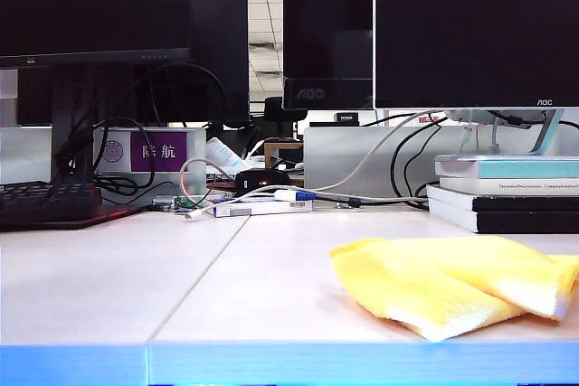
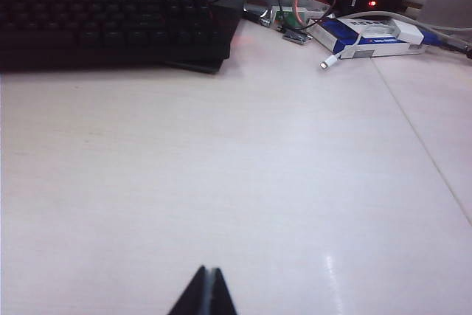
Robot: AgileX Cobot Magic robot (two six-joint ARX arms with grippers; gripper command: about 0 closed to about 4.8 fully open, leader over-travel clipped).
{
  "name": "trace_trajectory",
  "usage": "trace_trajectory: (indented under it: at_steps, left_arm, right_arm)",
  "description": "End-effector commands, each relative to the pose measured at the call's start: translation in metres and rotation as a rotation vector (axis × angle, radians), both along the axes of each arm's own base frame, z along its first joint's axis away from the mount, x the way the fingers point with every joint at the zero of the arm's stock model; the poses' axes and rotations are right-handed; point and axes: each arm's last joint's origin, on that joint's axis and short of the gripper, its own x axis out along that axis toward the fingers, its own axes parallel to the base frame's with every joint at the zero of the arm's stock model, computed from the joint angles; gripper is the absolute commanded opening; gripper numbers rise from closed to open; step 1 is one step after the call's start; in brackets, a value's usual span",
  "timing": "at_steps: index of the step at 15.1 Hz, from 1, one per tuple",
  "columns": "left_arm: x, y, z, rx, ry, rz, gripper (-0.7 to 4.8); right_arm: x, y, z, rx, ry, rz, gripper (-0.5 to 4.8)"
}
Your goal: Wipe the table from back to front using the rag.
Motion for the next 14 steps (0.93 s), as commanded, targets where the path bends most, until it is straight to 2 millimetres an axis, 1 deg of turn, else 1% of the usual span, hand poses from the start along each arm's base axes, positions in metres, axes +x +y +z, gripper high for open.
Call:
trace_trajectory:
  at_steps: [1,6,8,9,10,11,12,13,14]
  left_arm:
    - [0.000,0.000,-0.003,0.001,0.014,-0.004,-0.06]
    - [0.000,0.000,-0.003,0.003,0.015,0.008,-0.06]
    - [0.000,0.000,-0.002,0.001,0.006,0.014,-0.06]
    - [0.000,0.000,0.002,-0.015,-0.016,0.019,-0.05]
    - [-0.001,0.000,0.009,-0.029,-0.045,0.021,-0.06]
    - [-0.003,0.000,0.024,-0.053,-0.089,0.024,-0.05]
    - [-0.005,0.001,0.034,-0.064,-0.117,0.031,-0.05]
    - [-0.009,0.001,0.053,-0.063,-0.158,0.055,-0.05]
    - [-0.010,0.002,0.064,-0.061,-0.180,0.070,-0.05]
  right_arm:
    - [0.000,0.000,-0.001,0.004,0.004,0.001,0.00]
    - [0.000,0.000,-0.001,0.004,0.004,0.001,0.00]
    - [0.000,0.000,0.001,0.003,-0.013,-0.002,0.00]
    - [0.000,0.000,0.006,0.005,-0.033,-0.001,-0.01]
    - [-0.002,0.000,0.016,0.024,-0.063,-0.006,-0.01]
    - [-0.005,0.000,0.031,0.048,-0.108,-0.027,-0.01]
    - [-0.008,-0.001,0.041,0.046,-0.136,-0.048,-0.01]
    - [-0.011,-0.002,0.056,0.041,-0.174,-0.081,-0.01]
    - [-0.013,-0.002,0.066,0.038,-0.193,-0.106,-0.01]
